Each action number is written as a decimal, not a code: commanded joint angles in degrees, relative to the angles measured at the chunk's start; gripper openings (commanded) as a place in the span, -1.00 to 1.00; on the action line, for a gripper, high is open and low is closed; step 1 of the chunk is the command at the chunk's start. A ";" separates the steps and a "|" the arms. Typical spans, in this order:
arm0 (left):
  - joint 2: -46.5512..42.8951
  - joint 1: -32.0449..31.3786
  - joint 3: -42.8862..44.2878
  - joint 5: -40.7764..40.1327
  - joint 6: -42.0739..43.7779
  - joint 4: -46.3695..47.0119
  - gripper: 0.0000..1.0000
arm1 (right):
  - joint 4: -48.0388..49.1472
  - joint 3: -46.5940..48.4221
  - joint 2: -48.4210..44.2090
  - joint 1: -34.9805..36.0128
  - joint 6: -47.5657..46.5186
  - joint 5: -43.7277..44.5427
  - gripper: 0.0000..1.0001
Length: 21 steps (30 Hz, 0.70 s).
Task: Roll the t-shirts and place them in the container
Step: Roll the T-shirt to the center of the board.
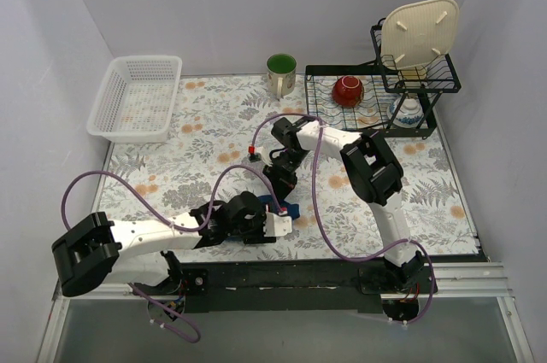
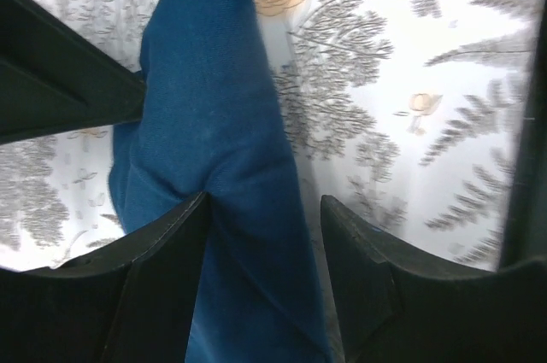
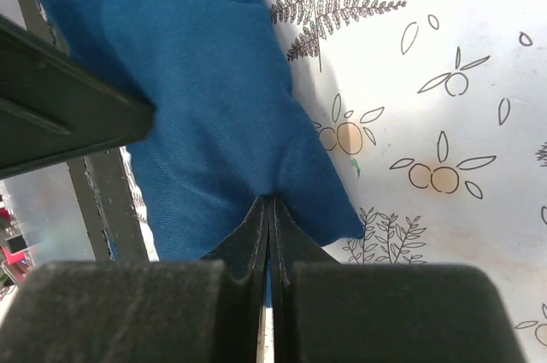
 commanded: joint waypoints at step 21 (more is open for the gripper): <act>0.07 4.70 -1.19 6.56 -0.07 -6.52 -0.27 | -0.54 -2.40 0.86 -1.75 -3.93 5.89 -0.97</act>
